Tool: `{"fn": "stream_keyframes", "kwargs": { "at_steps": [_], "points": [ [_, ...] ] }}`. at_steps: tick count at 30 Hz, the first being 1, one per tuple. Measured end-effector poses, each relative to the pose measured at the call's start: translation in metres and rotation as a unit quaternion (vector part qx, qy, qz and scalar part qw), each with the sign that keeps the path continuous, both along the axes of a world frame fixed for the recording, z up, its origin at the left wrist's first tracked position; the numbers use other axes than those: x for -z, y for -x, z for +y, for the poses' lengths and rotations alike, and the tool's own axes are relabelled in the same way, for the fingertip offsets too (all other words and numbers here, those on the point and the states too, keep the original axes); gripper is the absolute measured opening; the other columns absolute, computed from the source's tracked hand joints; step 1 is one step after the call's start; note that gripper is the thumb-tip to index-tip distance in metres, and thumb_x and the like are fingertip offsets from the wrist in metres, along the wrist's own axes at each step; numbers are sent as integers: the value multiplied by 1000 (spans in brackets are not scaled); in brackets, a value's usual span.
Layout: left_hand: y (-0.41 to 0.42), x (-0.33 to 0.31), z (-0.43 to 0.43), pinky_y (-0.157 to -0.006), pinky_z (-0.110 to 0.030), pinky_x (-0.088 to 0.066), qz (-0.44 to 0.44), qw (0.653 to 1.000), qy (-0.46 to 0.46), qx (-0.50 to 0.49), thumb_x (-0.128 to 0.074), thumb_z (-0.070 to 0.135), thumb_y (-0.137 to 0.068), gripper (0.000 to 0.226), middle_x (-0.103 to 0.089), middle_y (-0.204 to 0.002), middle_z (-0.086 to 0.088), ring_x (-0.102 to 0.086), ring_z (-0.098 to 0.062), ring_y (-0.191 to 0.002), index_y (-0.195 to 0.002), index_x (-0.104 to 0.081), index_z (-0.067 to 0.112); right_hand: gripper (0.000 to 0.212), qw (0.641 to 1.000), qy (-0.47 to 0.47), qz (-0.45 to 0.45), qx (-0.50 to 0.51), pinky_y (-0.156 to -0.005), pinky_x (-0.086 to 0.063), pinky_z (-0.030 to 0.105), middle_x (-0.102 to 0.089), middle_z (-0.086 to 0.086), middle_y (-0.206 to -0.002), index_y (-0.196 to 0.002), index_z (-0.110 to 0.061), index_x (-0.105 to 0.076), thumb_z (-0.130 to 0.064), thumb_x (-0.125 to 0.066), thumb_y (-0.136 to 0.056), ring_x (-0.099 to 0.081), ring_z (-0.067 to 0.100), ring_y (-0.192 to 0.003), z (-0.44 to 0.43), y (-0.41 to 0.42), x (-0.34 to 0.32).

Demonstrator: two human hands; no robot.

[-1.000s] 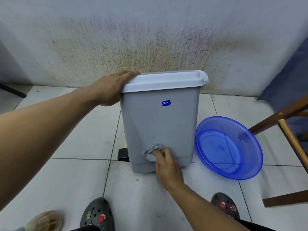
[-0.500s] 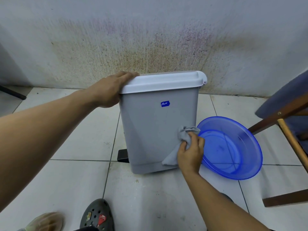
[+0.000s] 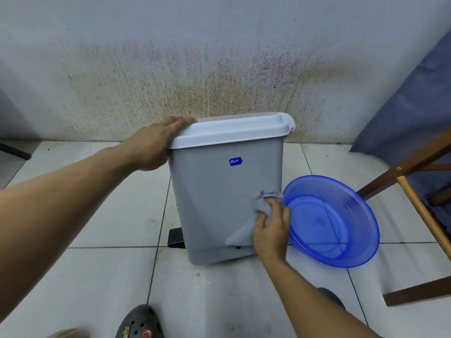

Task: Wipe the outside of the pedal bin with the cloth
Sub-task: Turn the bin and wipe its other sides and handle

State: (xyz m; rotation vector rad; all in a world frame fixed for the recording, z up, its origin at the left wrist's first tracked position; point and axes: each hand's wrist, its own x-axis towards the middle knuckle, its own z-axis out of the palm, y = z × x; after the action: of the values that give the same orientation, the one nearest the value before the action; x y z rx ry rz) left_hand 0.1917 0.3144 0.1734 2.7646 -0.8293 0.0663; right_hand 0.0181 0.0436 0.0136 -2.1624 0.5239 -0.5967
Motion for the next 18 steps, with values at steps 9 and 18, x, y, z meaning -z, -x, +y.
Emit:
{"fn": "stream_keyframes", "kwargs": {
  "at_steps": [9,18],
  "points": [
    [-1,-1,1,-96,-48,-47,-1,1000,-12,7,-60,0,-82,90,-36,-157,4,-52,-34,-128,-156,-23,35,43,989,62,-19,-131,-69,-51,33,-43,-4,-117,-124,-33,-54,-7,-58,-90,-58,23,-89,54,-16,-25],
    [-1,2,1,-96,-46,-47,-4,1000,4,10,-59,-1,-84,87,-38,-157,1,-53,-36,-126,-157,-26,33,29,942,147,23,-302,-66,-42,29,-51,-7,-114,-122,-34,-56,-24,-48,-97,-54,22,-91,82,-20,-37]
  ]
}}
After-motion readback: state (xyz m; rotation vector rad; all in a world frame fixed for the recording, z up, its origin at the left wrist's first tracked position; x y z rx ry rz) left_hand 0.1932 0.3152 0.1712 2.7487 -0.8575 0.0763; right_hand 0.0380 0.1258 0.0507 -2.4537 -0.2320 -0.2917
